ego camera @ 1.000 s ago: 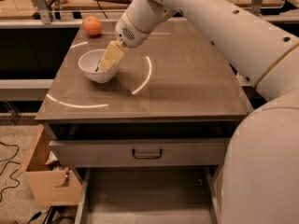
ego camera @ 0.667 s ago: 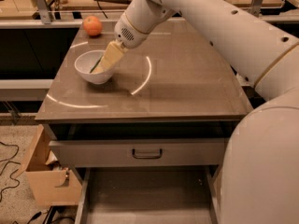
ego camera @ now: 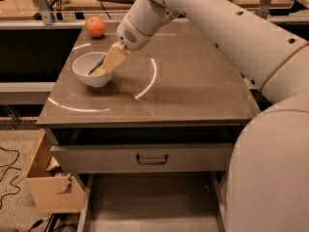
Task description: Pick sponge from white bowl and place on counter
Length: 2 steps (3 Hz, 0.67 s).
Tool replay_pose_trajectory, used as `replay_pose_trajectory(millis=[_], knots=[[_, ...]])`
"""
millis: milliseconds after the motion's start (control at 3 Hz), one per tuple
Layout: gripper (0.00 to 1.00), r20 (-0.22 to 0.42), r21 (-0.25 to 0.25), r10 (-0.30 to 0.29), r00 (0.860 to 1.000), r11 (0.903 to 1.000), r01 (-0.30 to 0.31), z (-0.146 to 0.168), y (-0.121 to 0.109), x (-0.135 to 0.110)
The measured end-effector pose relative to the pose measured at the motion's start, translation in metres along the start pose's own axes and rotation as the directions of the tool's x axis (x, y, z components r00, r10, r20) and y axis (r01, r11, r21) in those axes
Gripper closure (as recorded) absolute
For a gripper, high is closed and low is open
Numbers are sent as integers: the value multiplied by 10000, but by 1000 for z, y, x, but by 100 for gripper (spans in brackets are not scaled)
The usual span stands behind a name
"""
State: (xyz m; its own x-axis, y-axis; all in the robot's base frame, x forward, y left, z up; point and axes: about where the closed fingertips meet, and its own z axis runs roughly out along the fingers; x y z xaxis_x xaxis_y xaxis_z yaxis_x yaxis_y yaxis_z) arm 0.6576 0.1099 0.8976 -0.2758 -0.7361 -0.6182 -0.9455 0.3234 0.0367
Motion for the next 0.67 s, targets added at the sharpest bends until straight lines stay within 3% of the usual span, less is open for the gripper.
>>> replay_pose_trajectory(millis=[333,667], knots=[[100,-4,-1,-4,10000,10000,4,0,0,0],[100,-209,378,-289,9994,9988,296,-18,3,-10]])
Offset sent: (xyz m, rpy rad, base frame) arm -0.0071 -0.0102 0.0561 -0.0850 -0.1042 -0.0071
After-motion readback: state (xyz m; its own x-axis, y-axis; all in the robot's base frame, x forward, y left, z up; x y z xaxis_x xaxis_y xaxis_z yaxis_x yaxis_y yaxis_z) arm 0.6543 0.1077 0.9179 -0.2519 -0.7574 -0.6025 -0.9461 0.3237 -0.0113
